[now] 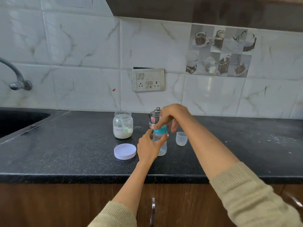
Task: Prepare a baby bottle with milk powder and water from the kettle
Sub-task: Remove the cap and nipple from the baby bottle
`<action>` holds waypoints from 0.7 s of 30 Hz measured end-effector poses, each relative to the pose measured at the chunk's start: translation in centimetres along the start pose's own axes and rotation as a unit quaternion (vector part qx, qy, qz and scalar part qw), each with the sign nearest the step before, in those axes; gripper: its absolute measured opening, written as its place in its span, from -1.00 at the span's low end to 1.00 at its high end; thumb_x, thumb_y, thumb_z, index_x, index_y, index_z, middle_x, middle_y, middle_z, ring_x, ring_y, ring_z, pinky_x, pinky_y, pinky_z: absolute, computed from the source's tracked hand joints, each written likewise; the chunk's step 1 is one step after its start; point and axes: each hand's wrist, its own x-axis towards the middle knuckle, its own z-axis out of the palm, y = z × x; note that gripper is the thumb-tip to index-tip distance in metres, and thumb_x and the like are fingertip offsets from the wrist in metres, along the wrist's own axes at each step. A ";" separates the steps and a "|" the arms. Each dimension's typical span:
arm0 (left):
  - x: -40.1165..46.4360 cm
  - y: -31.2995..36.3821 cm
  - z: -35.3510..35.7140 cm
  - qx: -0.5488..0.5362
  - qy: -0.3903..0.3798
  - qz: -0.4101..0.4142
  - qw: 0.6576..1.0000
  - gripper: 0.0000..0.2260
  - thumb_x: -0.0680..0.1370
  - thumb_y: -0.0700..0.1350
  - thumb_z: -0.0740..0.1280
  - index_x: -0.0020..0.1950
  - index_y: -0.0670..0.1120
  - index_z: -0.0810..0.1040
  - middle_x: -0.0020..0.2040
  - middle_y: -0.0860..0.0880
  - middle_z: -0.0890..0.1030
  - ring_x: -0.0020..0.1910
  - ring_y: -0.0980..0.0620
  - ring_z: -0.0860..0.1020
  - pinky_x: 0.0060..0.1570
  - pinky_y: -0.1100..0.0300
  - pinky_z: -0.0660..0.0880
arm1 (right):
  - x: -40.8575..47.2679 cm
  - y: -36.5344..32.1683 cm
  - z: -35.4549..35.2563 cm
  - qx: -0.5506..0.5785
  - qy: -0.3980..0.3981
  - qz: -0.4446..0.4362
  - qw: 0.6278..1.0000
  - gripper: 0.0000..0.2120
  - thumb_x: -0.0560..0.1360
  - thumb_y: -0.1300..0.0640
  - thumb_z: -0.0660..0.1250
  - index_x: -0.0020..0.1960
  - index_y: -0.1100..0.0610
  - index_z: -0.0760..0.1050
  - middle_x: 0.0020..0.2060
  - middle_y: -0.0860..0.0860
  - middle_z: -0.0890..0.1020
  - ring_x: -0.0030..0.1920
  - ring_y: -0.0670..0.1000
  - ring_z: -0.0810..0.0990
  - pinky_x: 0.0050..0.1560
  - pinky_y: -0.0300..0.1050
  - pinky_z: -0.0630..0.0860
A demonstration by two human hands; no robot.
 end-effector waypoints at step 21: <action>-0.2 0.1 -0.1 -0.006 -0.015 -0.012 1.000 -0.36 0.39 0.27 0.34 0.36 -0.03 0.37 0.26 -0.05 0.53 0.22 -0.01 0.49 0.17 0.05 0.42 | 3.2 2.6 -0.5 0.008 0.097 -0.205 0.974 -0.73 0.35 0.36 0.47 -0.03 0.06 0.68 -0.05 -0.07 0.60 0.08 0.01 0.57 0.00 -0.15 0.54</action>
